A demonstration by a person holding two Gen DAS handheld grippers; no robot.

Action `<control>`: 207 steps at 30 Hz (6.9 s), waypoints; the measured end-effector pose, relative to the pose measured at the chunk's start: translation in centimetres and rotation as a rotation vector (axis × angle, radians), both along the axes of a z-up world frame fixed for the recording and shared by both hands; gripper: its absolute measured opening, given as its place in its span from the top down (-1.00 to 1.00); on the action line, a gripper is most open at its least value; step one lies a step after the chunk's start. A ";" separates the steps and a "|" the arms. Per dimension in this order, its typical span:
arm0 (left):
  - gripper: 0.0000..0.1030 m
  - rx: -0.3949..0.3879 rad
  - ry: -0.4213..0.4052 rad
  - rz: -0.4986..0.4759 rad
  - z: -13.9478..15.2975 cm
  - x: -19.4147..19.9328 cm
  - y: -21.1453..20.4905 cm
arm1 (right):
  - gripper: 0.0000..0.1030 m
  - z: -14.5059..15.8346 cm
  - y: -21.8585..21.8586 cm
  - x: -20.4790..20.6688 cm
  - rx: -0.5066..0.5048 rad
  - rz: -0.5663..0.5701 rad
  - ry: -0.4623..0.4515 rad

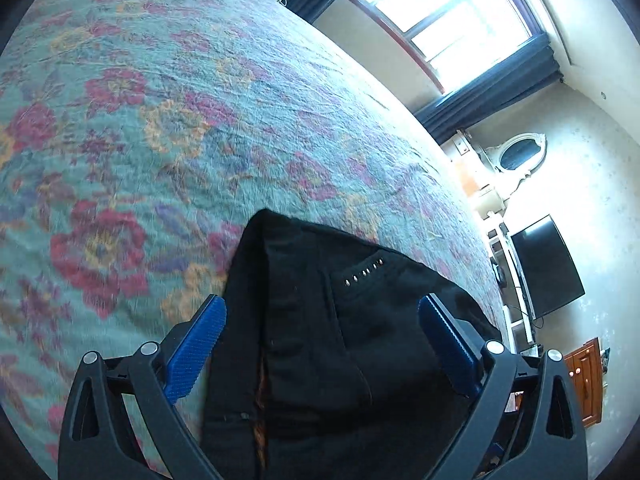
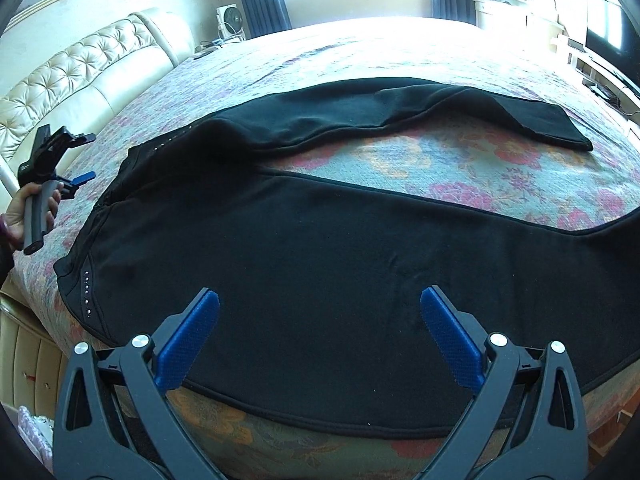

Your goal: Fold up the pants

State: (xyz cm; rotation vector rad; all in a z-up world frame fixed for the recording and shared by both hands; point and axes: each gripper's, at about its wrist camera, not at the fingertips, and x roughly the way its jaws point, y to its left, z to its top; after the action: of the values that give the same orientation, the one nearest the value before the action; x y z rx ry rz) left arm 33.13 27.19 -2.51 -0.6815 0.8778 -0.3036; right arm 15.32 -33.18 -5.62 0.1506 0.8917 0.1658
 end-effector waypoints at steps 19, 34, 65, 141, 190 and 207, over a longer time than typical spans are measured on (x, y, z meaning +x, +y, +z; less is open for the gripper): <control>-0.87 0.004 0.045 -0.190 -5.7 9.6 -2.2 | -0.96 4.5 -3.8 11.8 0.183 0.239 -0.030; -0.88 0.140 0.031 -0.177 -5.6 12.1 -4.6 | -0.96 -0.2 -4.0 37.3 -0.219 0.489 0.256; 0.22 0.049 -0.200 -0.260 0.3 -7.9 -4.3 | 0.78 5.7 -4.0 4.8 -0.618 0.455 -0.353; 0.78 -0.239 0.101 0.461 -6.4 -24.6 -3.2 | 0.77 -4.4 -11.5 -5.5 0.816 -0.332 0.189; -0.54 -0.084 -0.098 -0.336 -0.6 -18.9 -33.9 | -0.49 -1.4 -40.5 -15.0 1.055 -0.470 0.159; -0.54 -0.078 -0.012 -0.451 -1.4 -21.1 -45.4 | 0.32 -5.2 -40.2 -11.9 1.160 -0.618 -0.232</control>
State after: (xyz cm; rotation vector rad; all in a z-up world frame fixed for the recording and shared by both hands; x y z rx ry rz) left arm 12.05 -18.25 -3.93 -0.5476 1.0084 -0.7472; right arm 3.46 -73.42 -10.78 1.4375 0.3904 0.1001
